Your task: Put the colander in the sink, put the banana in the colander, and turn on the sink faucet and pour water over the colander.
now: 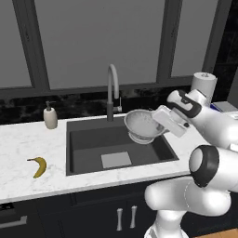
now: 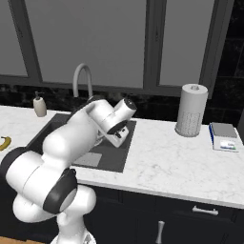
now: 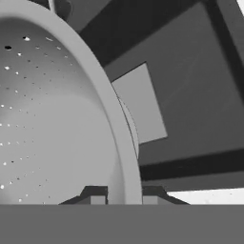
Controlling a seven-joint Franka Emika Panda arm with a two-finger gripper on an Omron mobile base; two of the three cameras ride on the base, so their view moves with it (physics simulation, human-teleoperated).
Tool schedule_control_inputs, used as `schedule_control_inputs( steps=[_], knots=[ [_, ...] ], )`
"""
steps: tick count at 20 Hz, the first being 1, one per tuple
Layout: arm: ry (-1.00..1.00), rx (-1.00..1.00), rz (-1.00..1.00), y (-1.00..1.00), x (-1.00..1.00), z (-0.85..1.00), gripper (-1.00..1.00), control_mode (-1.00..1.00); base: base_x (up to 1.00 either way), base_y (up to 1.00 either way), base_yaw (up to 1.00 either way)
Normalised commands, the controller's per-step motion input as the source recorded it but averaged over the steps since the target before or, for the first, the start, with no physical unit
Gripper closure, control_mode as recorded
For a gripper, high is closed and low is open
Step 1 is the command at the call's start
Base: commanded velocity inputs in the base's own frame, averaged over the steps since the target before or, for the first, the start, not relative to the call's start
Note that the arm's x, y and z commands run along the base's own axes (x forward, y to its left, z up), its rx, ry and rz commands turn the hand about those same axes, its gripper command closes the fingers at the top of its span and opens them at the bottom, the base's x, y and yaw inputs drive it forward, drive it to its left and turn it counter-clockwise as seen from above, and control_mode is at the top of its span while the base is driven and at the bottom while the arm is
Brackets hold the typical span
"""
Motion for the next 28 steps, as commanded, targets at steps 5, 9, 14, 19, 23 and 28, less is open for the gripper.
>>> schedule_control_inputs(
  steps=[5, 9, 14, 19, 23, 28],
  knots=[
    [0.19, -0.09, 0.08, 0.25, 0.11, -0.26, 1.0, -1.0, 0.0, 0.0, 0.0],
    [0.15, -0.01, 0.12, 0.0, 0.0, -0.33, 1.0, -1.0, 0.0, 0.0, 0.0],
    [-0.14, 0.0, 0.12, 0.01, 0.11, -0.43, 1.0, -1.0, 0.0, 0.0, 0.0],
    [-0.11, 0.0, 0.12, 0.19, 0.47, -0.39, 1.0, -1.0, 0.0, 0.0, 0.0],
    [0.0, -0.03, 0.06, 0.43, 0.55, -0.32, 1.0, -1.0, 0.0, 0.0, 0.0],
    [0.0, -0.01, 0.01, 0.2, 0.42, -0.25, 1.0, -1.0, 0.0, 0.0, 0.0]
  ],
)
